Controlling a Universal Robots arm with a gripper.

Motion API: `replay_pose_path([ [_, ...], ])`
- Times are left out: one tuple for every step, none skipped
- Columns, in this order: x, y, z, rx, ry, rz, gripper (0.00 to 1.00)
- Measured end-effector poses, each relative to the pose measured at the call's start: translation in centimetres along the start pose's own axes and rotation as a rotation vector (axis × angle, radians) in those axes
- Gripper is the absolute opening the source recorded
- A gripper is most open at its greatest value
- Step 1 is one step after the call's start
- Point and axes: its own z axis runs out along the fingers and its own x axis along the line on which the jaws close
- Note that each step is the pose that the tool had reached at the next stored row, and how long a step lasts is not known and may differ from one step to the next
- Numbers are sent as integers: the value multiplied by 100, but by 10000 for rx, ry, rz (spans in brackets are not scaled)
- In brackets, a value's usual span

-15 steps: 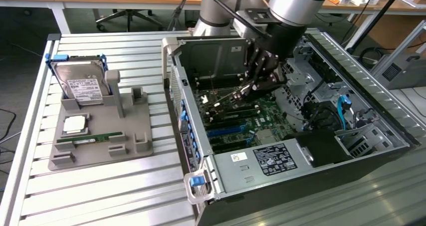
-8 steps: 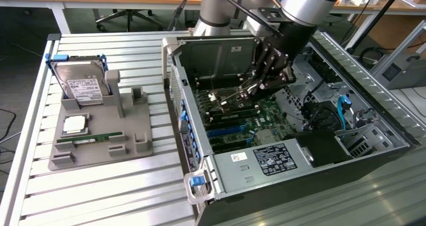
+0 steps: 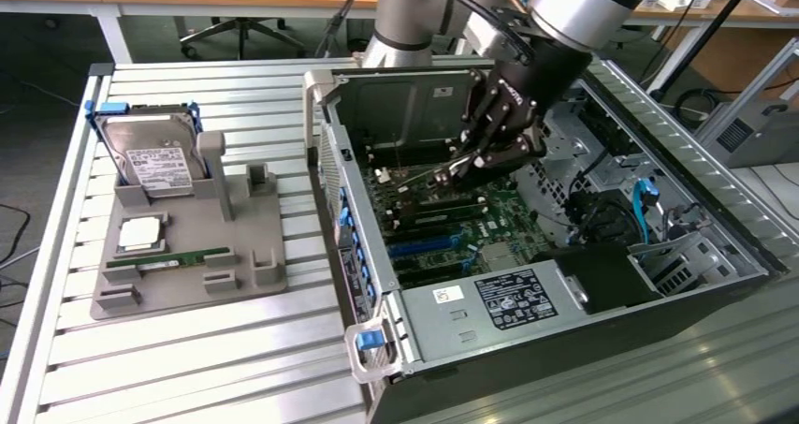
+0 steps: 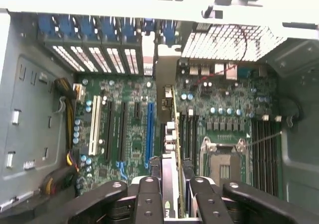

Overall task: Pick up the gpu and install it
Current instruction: 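Press down on the gpu until it lock into place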

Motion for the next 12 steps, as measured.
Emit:
replay_pose_path([
  [0, -2, 1, -205, -8, 6, 27],
  [0, -3, 3, -417, -19, 12, 27],
  [0, -4, 4, -601, -29, 17, 27],
  [2, -7, 6, -793, -36, 23, 27],
  [8, -16, 13, -908, -41, 27, 27],
  [18, -46, 13, -990, -45, 29, 27],
  [29, -96, 9, -1089, -50, 30, 27],
  [41, -157, 4, -1207, -57, 34, 27],
  [52, -210, -2, -1312, -60, 35, 27],
  [60, -253, -7, -1412, -65, 39, 27],
  [66, -289, -13, -1513, -71, 42, 27],
  [72, -325, -18, -1626, -75, 43, 27],
])
